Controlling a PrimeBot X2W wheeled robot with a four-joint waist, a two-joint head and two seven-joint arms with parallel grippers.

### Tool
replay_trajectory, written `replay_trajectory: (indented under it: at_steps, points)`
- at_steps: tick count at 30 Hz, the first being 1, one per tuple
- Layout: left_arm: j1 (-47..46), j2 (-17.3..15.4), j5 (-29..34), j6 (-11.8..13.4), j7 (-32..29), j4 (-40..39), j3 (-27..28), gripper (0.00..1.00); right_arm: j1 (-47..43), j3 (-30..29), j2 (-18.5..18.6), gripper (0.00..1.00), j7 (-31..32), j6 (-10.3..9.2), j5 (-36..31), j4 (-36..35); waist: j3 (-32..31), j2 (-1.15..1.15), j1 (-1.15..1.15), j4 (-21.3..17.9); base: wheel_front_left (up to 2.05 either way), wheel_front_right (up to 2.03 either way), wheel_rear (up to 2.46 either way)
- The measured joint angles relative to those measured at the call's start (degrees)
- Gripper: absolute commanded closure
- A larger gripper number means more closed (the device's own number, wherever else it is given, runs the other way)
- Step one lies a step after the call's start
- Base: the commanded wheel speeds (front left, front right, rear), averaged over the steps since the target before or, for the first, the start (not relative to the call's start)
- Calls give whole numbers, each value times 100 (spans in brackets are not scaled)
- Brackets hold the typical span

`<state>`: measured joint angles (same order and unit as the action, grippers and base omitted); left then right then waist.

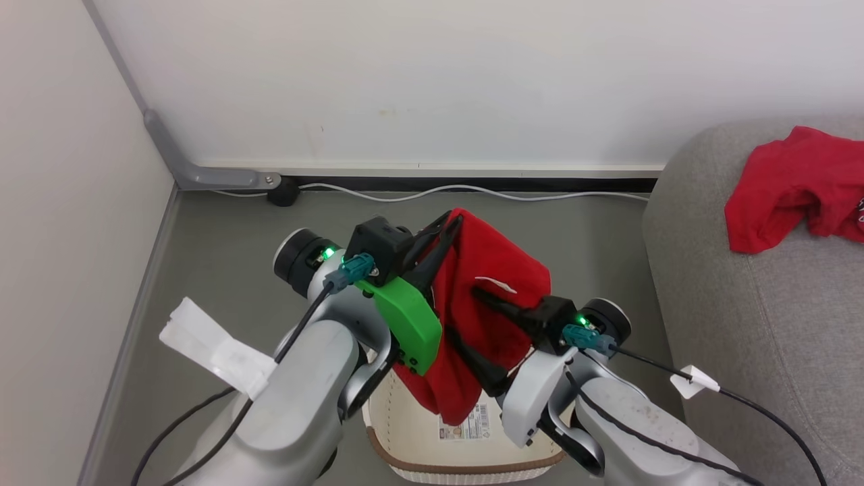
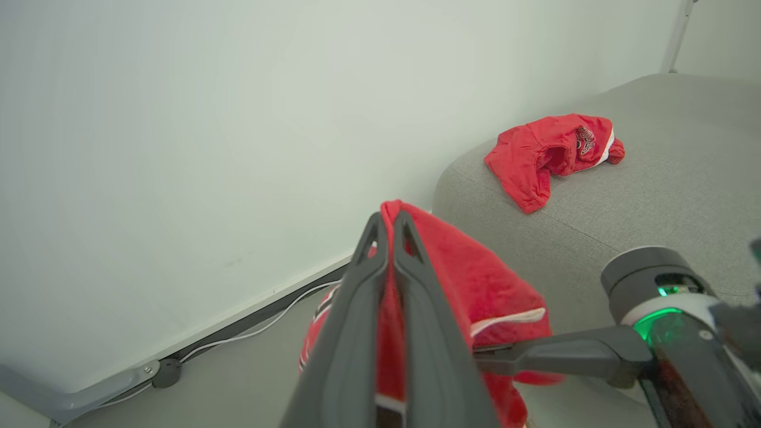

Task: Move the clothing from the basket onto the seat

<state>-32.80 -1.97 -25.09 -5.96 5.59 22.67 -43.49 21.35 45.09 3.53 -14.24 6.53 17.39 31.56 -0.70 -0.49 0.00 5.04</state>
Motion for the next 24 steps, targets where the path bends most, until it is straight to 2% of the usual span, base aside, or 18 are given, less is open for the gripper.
replay_trajectory:
  at_steps: [3, 4, 5, 6, 11, 18, 19, 20, 22, 23, 24]
  points:
    - [55, -3, -100, 27, -73, -133, -81, 100, 93, 41, 1, 0, 0, -64, 44, 51, -12, 0, 0, 10, 0, 0, 0]
    - [57, -3, -155, 46, -96, -162, -96, 100, 125, 49, 0, 52, 0, -110, 43, 62, -15, 0, 0, 11, 0, 0, 0]
    - [57, -5, -163, 73, -121, -193, -99, 100, 167, 65, 1, 65, 0, -121, 43, 77, -17, 0, 0, 12, 0, 0, 0]
    - [57, -7, -163, 97, -133, -225, -104, 100, 204, 76, 0, 100, 0, -165, 43, 94, -18, 0, 0, 11, 0, 0, 0]
    - [92, -15, -189, 229, -202, -350, -109, 100, 285, 104, 0, 100, -1, -307, 110, 221, -13, 0, 0, -12, 0, 0, 0]
    - [222, -21, -188, 455, -249, -404, 90, 100, 376, 111, 1, 100, -1, -382, 339, 223, 27, 0, 0, -125, 0, 0, 0]
    - [244, -21, -190, 481, -246, -410, 116, 86, 401, 94, 1, 100, -1, -416, 359, 223, 34, 0, 0, -148, 0, 0, 0]
    - [274, -20, -204, 505, -243, -414, 146, 60, 420, 69, 1, 100, -2, -420, 393, 220, 41, 0, 0, -172, 0, 0, 0]
    - [342, -43, -224, 557, -230, -419, 197, 51, 450, 13, 0, 100, -9, -443, 436, 216, 55, 0, 0, -224, 0, 0, 0]
    - [386, -57, -234, 578, -192, -425, 226, 21, 465, -20, 0, 100, -9, -480, 446, 214, 62, 0, 0, -253, 0, 0, 0]
    - [426, -60, -256, 600, -174, -432, 252, 0, 488, -64, 0, 100, -9, -516, 447, 213, 68, 0, 0, -283, 0, 0, 0]
